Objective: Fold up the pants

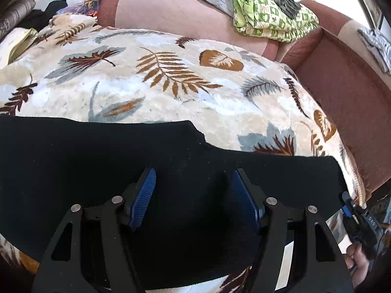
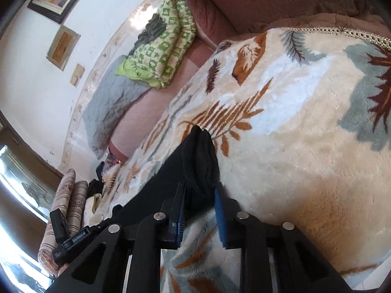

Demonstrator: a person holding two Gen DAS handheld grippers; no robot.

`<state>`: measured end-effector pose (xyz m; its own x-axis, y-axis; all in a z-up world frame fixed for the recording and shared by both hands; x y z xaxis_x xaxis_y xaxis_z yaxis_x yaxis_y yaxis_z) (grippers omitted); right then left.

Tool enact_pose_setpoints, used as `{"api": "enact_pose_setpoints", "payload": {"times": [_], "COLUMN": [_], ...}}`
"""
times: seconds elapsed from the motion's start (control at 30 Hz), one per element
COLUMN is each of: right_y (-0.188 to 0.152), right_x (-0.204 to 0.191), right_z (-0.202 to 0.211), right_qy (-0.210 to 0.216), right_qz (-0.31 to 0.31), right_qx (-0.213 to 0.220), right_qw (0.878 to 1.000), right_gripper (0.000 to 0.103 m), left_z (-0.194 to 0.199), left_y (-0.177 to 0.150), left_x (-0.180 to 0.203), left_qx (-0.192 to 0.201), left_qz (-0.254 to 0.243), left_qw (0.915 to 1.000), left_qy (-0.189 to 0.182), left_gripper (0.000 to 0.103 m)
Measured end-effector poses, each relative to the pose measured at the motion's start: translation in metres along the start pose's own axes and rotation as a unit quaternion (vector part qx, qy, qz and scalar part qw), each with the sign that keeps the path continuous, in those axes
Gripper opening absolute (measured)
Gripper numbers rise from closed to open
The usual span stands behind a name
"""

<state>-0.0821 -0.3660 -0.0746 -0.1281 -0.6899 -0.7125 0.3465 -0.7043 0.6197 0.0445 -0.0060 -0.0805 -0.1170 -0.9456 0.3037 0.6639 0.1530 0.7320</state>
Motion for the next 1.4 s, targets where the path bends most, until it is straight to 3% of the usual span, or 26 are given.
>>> {"api": "enact_pose_setpoints", "payload": {"times": [0.13, 0.2, 0.3, 0.43, 0.57, 0.7, 0.87, 0.97, 1.03, 1.13, 1.2, 1.23, 1.33, 1.37, 1.4], "right_y": [0.001, 0.003, -0.01, -0.051, -0.106, -0.162, -0.195, -0.204, -0.205, -0.199, -0.185, -0.173, -0.121, -0.109, -0.095], "right_x": [-0.013, -0.036, -0.078, -0.138, -0.199, -0.24, -0.238, -0.234, -0.238, -0.243, -0.244, -0.242, -0.213, -0.206, -0.2], "right_z": [0.003, 0.008, 0.003, -0.021, -0.05, -0.07, -0.092, -0.097, -0.092, -0.077, -0.065, -0.06, -0.065, -0.069, -0.074], "right_qy": [0.013, 0.046, 0.117, 0.18, 0.219, 0.218, 0.167, 0.169, 0.198, 0.229, 0.228, 0.211, 0.092, 0.08, 0.074], "right_qz": [0.017, 0.039, 0.065, 0.103, 0.142, 0.216, 0.266, 0.269, 0.263, 0.255, 0.279, 0.305, 0.381, 0.383, 0.381], "right_qx": [0.008, 0.011, -0.018, -0.071, -0.13, -0.177, -0.198, -0.206, -0.211, -0.235, -0.22, -0.196, -0.139, -0.134, -0.131], "right_qw": [1.0, 0.998, 0.991, 0.976, 0.957, 0.935, 0.928, 0.926, 0.92, 0.91, 0.906, 0.908, 0.91, 0.91, 0.912], "right_gripper": [0.009, 0.008, 0.008, 0.008, 0.008, 0.008, 0.008, 0.02, 0.04, 0.04, 0.04, 0.04, 0.04, 0.04, 0.04], "left_z": [0.006, 0.013, 0.025, 0.048, 0.056, 0.058, 0.06, 0.057, 0.057, 0.062, 0.068, 0.069, 0.06, 0.05, 0.035], "left_y": [0.006, 0.012, 0.018, 0.029, 0.031, 0.032, 0.034, 0.033, 0.034, 0.04, 0.046, 0.049, 0.046, 0.039, 0.03], "left_x": [-0.018, -0.038, -0.065, -0.094, -0.099, -0.1, -0.102, -0.096, -0.089, -0.068, -0.042, -0.03, 0.014, 0.024, 0.026], "left_qx": [-0.006, 0.011, 0.032, 0.08, 0.094, 0.098, 0.101, 0.096, 0.097, 0.113, 0.13, 0.133, 0.117, 0.095, 0.062], "left_qz": [0.044, 0.062, 0.095, 0.134, 0.133, 0.131, 0.137, 0.13, 0.122, 0.108, 0.087, 0.074, 0.021, 0.009, -0.001], "left_qw": [0.999, 0.9965, 0.9894, 0.9756, 0.9724, 0.9728, 0.9724, 0.9756, 0.9788, 0.9849, 0.9877, 0.9882, 0.989, 0.9905, 0.9944], "left_qy": [0.007, 0.055, 0.106, 0.154, 0.167, 0.164, 0.16, 0.149, 0.133, 0.075, 0.008, -0.015, -0.088, -0.098, -0.086], "left_gripper": [0.066, 0.066, 0.066, 0.066, 0.066, 0.066, 0.066, 0.066, 0.066, 0.066, 0.066, 0.066, 0.066, 0.066, 0.066]}}
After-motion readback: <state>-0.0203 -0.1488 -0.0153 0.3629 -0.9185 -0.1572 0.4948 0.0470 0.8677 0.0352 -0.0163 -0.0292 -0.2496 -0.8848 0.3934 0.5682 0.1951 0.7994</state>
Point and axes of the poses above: each gripper's, at about its wrist camera, not at the fingertips, and z roughly against the way its jaws point, x to its right, y to its top, the point moved 6 cm from there along -z, roughly the way its jaws point, and after that the axes turned 13 degrees about x, right-handed, at the moved point
